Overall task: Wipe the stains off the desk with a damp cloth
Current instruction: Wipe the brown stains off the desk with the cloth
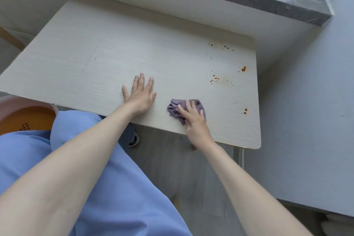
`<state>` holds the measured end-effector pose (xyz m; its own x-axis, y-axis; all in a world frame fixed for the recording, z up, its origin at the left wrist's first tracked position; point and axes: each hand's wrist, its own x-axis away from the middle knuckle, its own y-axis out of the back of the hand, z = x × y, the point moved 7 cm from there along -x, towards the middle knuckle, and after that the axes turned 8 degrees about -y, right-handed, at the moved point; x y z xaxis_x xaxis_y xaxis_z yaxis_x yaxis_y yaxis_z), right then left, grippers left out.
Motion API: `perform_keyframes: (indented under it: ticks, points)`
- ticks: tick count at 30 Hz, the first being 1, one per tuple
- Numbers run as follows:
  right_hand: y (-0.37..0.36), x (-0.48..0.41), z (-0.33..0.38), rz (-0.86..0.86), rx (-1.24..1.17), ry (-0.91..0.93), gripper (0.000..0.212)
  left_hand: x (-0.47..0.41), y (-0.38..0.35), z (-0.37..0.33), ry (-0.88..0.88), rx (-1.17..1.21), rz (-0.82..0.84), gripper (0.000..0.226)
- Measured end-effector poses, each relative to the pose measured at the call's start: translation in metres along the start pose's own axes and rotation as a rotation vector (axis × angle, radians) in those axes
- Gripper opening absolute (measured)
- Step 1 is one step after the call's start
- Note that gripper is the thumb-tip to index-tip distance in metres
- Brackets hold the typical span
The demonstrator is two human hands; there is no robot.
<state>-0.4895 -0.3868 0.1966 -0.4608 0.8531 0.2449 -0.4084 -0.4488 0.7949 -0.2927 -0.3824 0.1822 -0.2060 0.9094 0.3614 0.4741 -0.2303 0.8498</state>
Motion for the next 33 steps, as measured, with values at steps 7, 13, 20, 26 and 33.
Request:
perform_keyframes:
  ticks: [7, 13, 20, 26, 33]
  points:
    - [0.025, -0.040, -0.010, -0.106, -0.014, -0.146, 0.066, 0.000, -0.001, 0.000, 0.003, -0.009, -0.010, 0.057]
    - [0.032, -0.043, -0.026, 0.059, 0.085, 0.079, 0.071, 0.000, -0.002, -0.003, 0.010, -0.006, -0.016, 0.057]
    - [0.031, -0.072, -0.012, 0.029, 0.072, -0.048, 0.050, -0.025, 0.015, -0.060, -0.204, -0.099, -0.091, 0.056]
    - [0.049, -0.097, -0.028, 0.004, 0.146, -0.050, 0.045, -0.075, 0.013, -0.090, -0.154, -0.078, -0.044, 0.056]
    - [0.032, -0.080, -0.021, -0.011, 0.098, 0.048, 0.050, -0.113, 0.034, -0.106, -0.069, 0.059, -0.164, 0.053]
